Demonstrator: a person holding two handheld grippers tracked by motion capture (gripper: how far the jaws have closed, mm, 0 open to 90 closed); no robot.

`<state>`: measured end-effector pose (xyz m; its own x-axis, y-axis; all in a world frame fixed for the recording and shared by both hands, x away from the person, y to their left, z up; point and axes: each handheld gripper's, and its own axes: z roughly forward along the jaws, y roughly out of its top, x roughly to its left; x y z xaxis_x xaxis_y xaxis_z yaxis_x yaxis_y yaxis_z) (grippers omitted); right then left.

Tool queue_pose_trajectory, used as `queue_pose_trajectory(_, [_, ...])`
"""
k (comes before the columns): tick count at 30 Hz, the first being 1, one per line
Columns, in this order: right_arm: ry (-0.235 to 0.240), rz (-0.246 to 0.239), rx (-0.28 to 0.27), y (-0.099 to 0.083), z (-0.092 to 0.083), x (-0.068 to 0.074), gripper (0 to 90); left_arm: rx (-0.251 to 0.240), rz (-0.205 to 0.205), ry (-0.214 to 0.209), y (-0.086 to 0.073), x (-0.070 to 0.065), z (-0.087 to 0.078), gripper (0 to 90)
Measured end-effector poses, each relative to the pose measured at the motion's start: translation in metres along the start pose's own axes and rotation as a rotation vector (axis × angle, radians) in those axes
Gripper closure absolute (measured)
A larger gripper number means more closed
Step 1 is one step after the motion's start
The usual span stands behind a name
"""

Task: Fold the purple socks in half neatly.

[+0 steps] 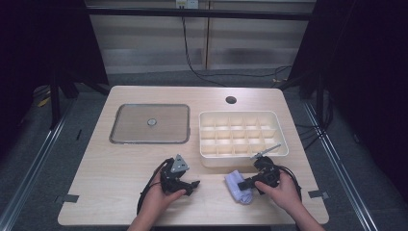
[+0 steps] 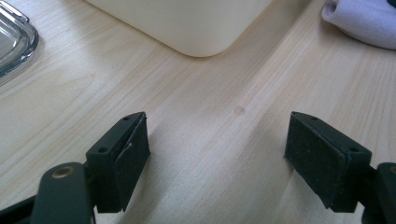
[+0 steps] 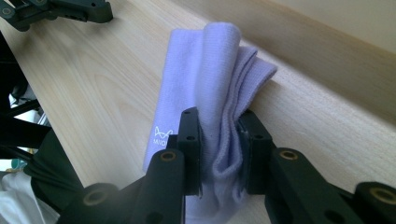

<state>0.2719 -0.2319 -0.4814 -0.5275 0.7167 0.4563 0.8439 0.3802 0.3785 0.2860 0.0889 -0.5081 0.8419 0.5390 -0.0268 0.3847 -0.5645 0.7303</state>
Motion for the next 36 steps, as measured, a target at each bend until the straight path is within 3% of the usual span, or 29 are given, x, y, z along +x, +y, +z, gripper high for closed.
queue_pose_trajectory(4, [0.022, 0.005, -0.001, 0.001, -0.002, -0.001, 74.6, 0.000, 0.000, -0.001, 0.000, 0.000, 0.000, 21.4])
queue_pose_trajectory(11, [0.021, -0.008, 0.006, 0.002, -0.012, -0.001, 74.9, -0.001, -0.001, -0.002, 0.000, 0.000, 0.000, 21.3])
queue_pose_trajectory(25, [0.012, -0.010, -0.021, 0.005, -0.035, -0.005, 75.0, -0.002, -0.002, -0.002, 0.000, 0.000, 0.000, 21.4])
queue_pose_trajectory(36, [-0.019, -0.020, -0.009, 0.009, -0.058, -0.004, 75.0, -0.002, -0.002, -0.002, 0.000, 0.000, 0.000, 21.3])
